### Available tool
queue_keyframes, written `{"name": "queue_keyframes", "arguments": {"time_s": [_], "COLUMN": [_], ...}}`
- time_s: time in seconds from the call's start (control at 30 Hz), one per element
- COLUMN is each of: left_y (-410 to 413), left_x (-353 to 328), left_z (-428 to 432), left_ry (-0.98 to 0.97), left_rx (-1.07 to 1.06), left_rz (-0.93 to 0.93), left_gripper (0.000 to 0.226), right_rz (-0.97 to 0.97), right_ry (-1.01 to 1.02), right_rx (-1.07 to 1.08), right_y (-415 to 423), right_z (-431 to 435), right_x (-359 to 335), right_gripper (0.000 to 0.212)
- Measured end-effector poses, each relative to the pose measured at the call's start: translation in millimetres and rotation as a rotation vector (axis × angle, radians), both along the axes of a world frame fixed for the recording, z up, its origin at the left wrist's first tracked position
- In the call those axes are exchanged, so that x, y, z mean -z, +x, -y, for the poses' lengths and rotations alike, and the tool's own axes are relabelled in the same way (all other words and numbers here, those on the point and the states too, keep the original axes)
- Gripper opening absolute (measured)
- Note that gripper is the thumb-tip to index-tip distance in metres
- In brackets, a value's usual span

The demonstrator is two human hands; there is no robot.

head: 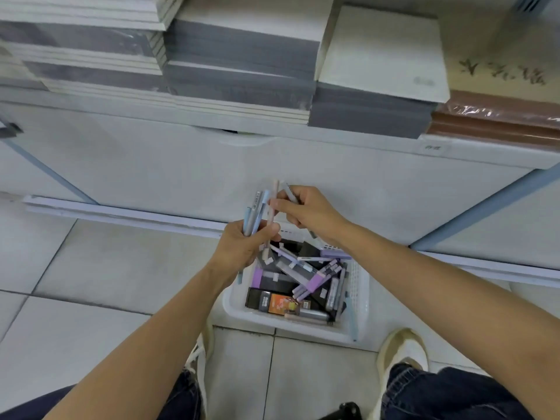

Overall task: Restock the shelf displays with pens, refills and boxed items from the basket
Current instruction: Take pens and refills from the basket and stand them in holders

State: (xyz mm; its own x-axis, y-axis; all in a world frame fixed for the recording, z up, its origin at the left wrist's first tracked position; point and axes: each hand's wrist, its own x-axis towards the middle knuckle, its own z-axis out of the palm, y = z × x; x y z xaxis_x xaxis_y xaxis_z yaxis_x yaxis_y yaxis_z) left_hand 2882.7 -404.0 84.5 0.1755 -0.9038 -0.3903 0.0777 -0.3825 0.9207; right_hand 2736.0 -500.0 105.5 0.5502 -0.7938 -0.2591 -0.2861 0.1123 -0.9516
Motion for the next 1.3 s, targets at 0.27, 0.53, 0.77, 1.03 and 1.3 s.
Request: {"name": "queue_keyframes", "arguments": {"time_s": [0.27, 0.53, 0.77, 1.03, 1.3], "left_y": [-17.7, -34.7, -41.9, -72.9, -70.8], "left_x": [-111.4, -207.8, -283.2, -336.5, -369.3], "left_z": [16.9, 12.4, 19.0, 34.5, 79.3], "left_ry": [-0.44, -0.63, -0.7, -0.713, -0.774], "left_rx": [-0.168, -0.11, -0.267, -0.025, -0.013], "left_rz": [0.115, 0.181, 0.092, 0.156, 0.112], "left_gripper": [0.017, 0.011, 0.018, 0.047, 0.024], "right_rz": [0.075, -0.051, 0.183, 0.587, 0.146], "right_ry": [0.004, -0.279, -0.39, -0.664, -1.048], "right_rx": [-0.107, -0.328, -0.104, 0.277, 0.496], "right_y": [-22.8, -63.8, -111.7, -140.1, -136.7], "right_z": [6.2, -15.4, -14.2, -0.4, 57.7], "right_x": [-116.4, -217.2, -292.3, -362.0, -413.6], "right_gripper": [0.031, 0.034, 0.013, 0.015, 0.019]}}
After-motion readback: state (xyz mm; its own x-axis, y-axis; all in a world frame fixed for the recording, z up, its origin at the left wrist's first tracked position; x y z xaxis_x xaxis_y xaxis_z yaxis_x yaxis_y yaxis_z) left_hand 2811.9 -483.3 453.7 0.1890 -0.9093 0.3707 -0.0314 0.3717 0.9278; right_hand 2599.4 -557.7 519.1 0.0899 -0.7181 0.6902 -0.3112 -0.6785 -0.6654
